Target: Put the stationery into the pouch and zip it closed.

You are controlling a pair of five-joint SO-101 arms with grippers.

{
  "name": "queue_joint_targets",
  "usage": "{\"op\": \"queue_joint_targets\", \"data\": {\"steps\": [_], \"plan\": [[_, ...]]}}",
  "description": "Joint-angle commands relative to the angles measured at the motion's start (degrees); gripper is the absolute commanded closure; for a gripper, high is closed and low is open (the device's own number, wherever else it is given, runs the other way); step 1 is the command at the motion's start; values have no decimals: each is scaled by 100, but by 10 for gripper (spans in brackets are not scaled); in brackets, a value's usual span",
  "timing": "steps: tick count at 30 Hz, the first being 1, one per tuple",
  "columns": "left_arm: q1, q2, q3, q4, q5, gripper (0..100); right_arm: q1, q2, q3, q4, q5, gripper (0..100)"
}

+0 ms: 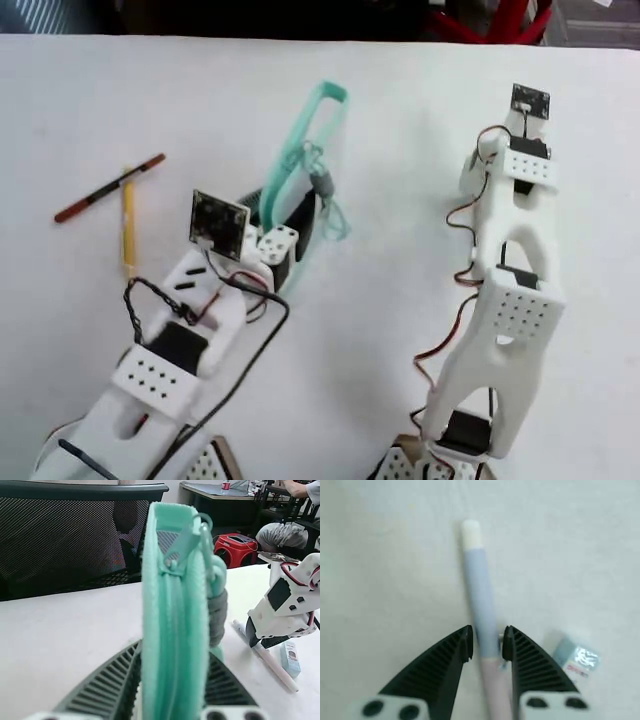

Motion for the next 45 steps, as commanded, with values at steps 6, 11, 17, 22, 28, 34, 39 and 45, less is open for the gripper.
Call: {"op": "queue_joint_targets", "data": {"steps": [6,11,17,22,28,34,39,45], "plan": [[-22,-127,-26,-79,26,860,-31,347,-589,31,123,886],[-48,-119,-18,-79,26,862,-57,743,-1116,374,475,951],[-48,-110,-9,-79,26,864,-40,954,-1547,716,475,981],[-48,-110,-9,-79,26,864,-75,892,-1626,884,466,980],[-13,-145,70,-88,26,862,-84,-145,-2215,1886,466,981],[4,-154,79,-97,35,861,-286,-1604,-2576,3011,519,981],[4,-154,88,-88,35,861,-796,-2589,-2611,3670,519,981],[4,-154,97,-79,35,861,-1393,-4444,-2136,3662,519,981]]}}
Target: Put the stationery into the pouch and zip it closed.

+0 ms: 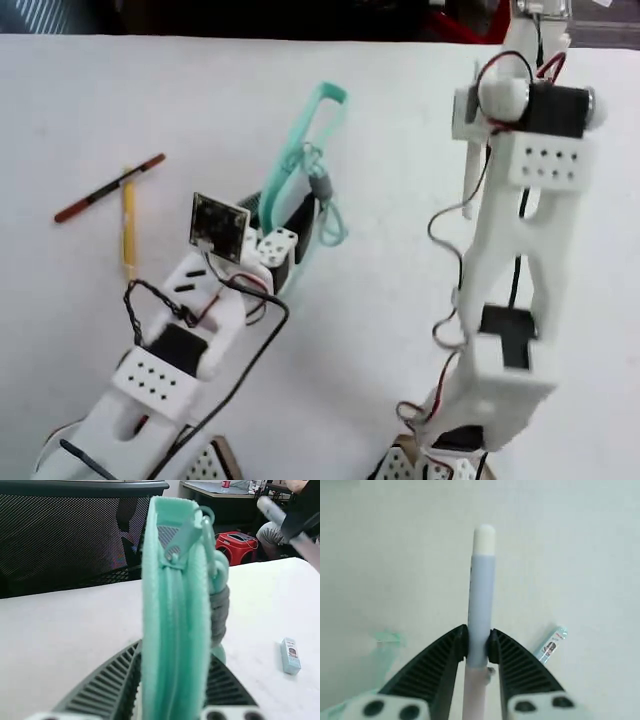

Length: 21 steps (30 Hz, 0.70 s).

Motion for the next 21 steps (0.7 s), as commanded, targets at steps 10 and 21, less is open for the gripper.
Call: {"op": "queue_joint_targets", "data": {"steps": [10,21], "plan": [[22,-101,-9,-79,35,861,-1332,-4224,2725,-1763,53,981],[303,-84,0,141,26,861,-2774,-4585,5002,-5807,53,981]]}}
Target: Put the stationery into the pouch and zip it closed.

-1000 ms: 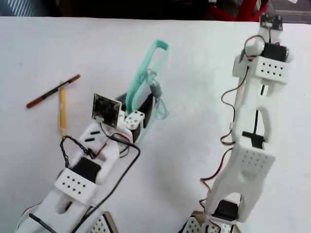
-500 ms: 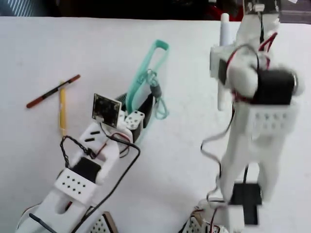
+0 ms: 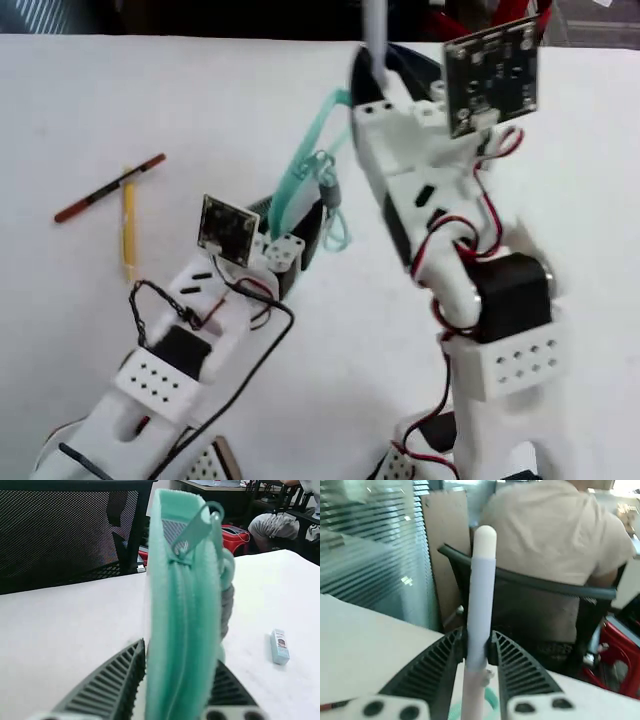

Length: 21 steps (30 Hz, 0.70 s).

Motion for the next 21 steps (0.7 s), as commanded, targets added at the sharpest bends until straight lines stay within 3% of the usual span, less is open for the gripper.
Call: {"op": "queue_joint_targets", "data": {"steps": [1,8,21], "plan": [[75,-84,-9,-9,26,861,-312,75,220,-866,53,981],[57,-92,-35,-18,26,861,-303,602,527,-1684,53,981],[57,-92,-44,-18,18,860,57,1042,1240,-2273,62,981]]}}
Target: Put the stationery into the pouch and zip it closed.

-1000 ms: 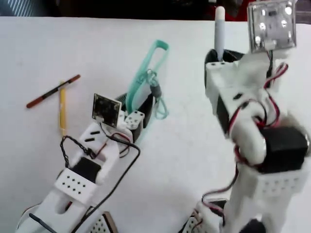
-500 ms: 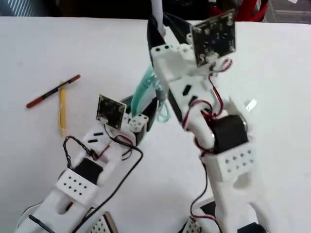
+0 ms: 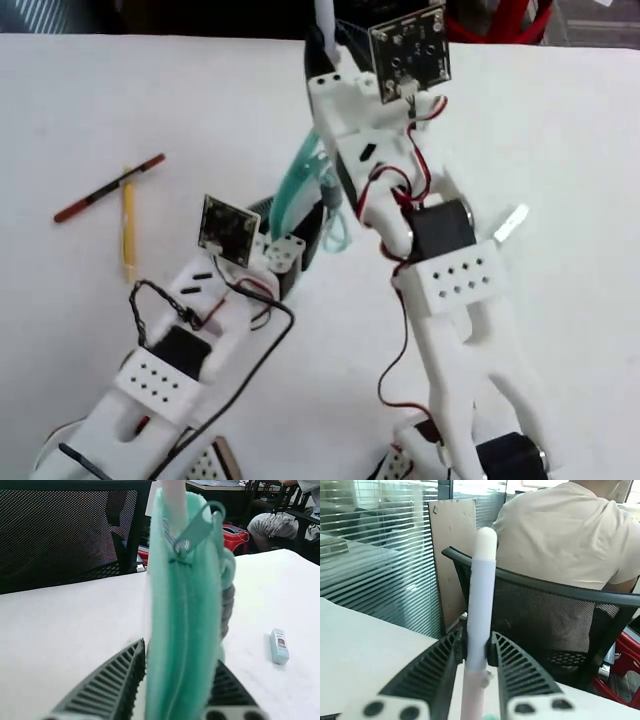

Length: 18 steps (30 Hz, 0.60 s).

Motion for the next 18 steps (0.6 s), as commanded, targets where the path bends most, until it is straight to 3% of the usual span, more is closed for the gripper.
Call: {"op": "queue_joint_targets", "data": {"steps": [1,7,18], "plan": [[48,-92,-44,-18,18,860,31,-75,105,-84,62,981],[40,-92,-44,-18,18,860,-40,-901,545,505,44,981],[40,-92,-44,-18,18,860,-66,-2044,1547,593,53,978]]}}
